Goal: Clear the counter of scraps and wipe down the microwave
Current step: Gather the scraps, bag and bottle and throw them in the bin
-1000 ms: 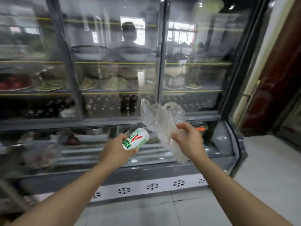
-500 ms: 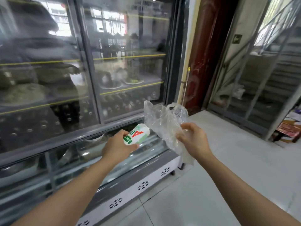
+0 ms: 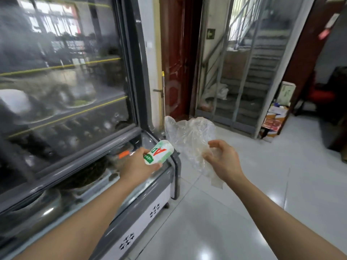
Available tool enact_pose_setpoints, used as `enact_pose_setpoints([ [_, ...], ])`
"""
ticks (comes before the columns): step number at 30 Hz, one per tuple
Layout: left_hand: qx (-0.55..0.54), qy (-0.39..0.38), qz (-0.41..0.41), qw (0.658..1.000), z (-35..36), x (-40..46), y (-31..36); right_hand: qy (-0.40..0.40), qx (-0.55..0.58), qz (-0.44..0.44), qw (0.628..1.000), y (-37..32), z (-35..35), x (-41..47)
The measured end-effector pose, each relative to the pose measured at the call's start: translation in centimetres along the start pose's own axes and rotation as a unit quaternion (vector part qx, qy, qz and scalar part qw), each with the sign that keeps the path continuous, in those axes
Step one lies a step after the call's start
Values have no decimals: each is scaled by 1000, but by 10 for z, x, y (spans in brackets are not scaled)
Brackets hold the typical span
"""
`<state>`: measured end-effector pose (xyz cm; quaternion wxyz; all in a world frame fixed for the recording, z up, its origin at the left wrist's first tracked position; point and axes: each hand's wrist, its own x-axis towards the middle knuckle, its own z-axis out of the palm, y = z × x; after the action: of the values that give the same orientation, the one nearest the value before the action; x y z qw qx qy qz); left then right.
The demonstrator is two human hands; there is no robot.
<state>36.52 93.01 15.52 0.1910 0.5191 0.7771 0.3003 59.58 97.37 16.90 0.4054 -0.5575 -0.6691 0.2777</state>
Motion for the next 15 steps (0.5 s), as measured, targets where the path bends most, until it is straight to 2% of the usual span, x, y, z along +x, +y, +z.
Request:
enact_pose_setpoints([
  [8, -15, 8, -15, 1000, 85, 100, 98, -11, 22, 7, 1000, 71, -53, 144],
  [15, -9, 14, -40, 999, 128, 179, 140, -25, 29, 4, 999, 111, -57, 247],
])
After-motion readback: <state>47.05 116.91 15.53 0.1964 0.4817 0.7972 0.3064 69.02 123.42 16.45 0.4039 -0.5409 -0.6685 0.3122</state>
